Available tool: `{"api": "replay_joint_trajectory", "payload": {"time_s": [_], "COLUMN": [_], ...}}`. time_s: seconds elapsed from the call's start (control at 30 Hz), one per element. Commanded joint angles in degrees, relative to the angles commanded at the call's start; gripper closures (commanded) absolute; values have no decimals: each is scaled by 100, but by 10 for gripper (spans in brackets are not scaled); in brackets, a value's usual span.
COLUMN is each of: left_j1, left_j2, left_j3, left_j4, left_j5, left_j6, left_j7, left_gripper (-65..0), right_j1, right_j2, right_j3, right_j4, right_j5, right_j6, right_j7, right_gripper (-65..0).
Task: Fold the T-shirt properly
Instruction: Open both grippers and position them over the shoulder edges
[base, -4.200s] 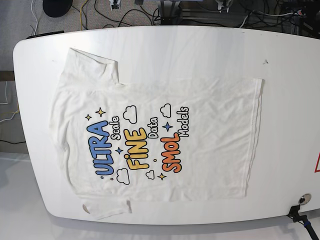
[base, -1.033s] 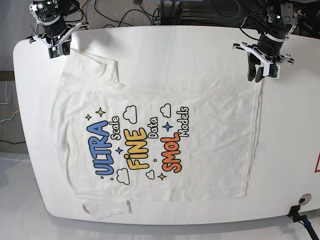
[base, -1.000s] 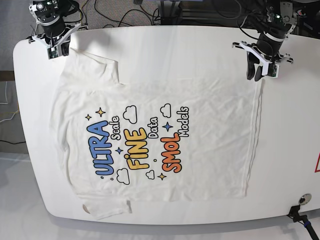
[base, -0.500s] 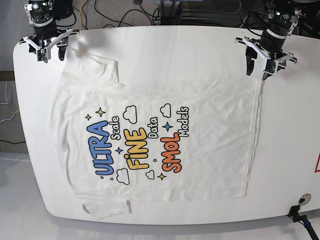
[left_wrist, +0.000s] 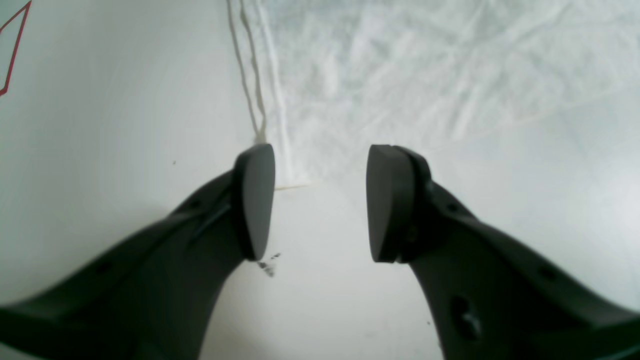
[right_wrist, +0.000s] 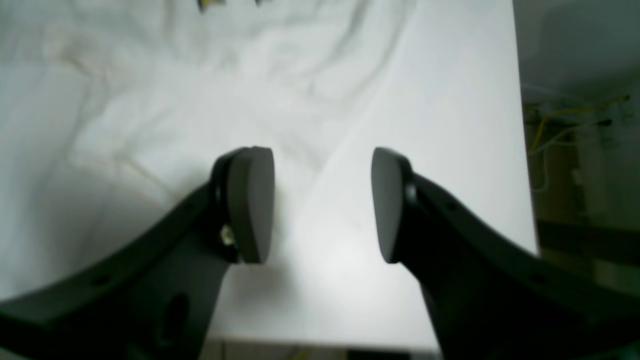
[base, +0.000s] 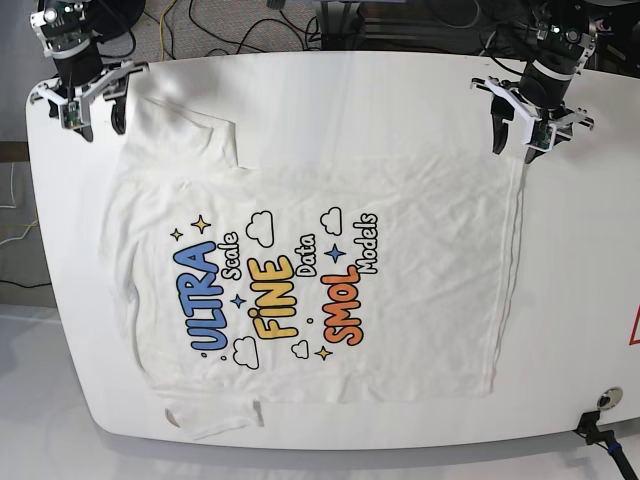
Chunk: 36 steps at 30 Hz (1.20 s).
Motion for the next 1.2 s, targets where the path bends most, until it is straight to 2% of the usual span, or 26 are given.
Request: {"api": "replay_joint_trajectory", "payload": {"time_s": [0.03, 0.23, 0.37, 0.43, 0.67, 0.9, 1.2], "left_j1": [-7, -28, -25, -56, -70, -55, 4], "left_j2": [7, 25, 18, 28, 36, 30, 22], "left_j3": [1, 1, 26, -5, -17, -25, -46], "left_j4": [-10, -9, -35, -15, -32, -38, -41], "left_j5": [-15, 11, -13, 2, 1, 16, 2], "left_j6": [-16, -4, -15, 1, -16, -11, -18], "left_j7": [9, 4, 8, 36, 52, 46, 85], "left_gripper": [-275, -273, -268, -275, -275, -275, -273], "right_j1": [126, 885, 1112, 1271, 1551, 1326, 673], "right_j2": [21, 136, 137, 175, 339, 541, 705], "right_j3": [-22, -147, -399, -196, -134, -69, -302], "right_j4": [-124, -862, -1238, -1399, -2264, -2758, -2932], "right_j5": [16, 6, 51, -120, -167, 852, 888], "right_j6": [-59, -151, -176, -127, -90, 106, 195], "right_j7": [-120, -827, -1028, -1156, -1177, -1265, -1251], "right_gripper": [-308, -309, -308, -304, -301, -298, -295]}}
